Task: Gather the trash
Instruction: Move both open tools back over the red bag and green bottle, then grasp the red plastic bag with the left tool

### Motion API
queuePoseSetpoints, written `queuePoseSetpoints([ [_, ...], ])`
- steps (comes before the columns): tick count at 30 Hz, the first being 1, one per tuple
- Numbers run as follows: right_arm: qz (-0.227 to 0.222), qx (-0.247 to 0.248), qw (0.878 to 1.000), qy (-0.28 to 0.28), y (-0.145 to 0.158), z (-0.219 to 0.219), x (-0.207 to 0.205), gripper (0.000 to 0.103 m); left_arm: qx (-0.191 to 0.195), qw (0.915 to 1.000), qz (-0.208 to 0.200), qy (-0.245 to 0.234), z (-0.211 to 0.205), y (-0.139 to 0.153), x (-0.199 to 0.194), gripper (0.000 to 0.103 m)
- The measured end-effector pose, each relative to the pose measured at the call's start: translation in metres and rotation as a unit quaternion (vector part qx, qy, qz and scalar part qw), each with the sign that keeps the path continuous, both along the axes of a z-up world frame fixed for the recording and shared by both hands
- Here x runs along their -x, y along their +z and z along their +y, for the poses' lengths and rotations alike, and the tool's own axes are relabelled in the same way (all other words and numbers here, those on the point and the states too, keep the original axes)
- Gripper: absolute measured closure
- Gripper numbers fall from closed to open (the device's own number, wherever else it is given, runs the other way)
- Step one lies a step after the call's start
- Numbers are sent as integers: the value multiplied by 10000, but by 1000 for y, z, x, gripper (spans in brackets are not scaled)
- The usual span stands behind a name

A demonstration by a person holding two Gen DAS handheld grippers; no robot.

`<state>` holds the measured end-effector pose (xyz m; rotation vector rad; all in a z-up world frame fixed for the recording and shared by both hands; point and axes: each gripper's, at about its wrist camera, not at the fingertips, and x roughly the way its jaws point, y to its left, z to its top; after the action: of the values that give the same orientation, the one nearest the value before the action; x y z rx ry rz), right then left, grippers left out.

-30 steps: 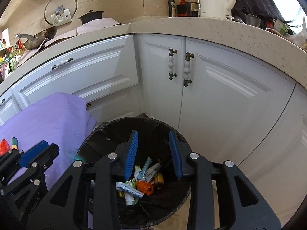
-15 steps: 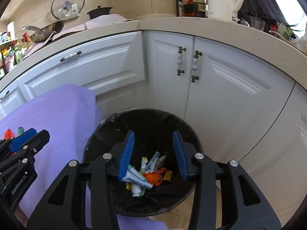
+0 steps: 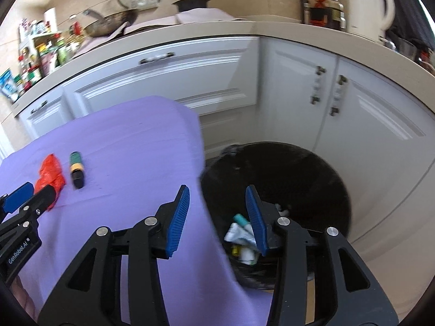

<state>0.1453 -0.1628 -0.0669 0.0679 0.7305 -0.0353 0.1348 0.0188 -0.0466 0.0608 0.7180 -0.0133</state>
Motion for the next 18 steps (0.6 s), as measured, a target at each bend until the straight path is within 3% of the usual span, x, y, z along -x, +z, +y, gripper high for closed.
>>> queuePoseSetpoints([
  [9,100,106,9993,340,-1,34,-10,60,-103,9993,133,336,30,-11,-17,34],
  [12,132,126,9990,404,-2,40,-15,60,-302,9987,170,370,31,-17,-29,34],
  [14,146,142,9988,448,-2,44,-17,60,-202,9987,274,376,37,-22,-36,35],
  [16,160,184,9984,502,-2,49,-19,60,-119,9985,359,387,41,-26,-41,54],
  [18,166,204,9981,555,-2,53,-21,60,-34,9984,470,328,44,-29,-44,63],
])
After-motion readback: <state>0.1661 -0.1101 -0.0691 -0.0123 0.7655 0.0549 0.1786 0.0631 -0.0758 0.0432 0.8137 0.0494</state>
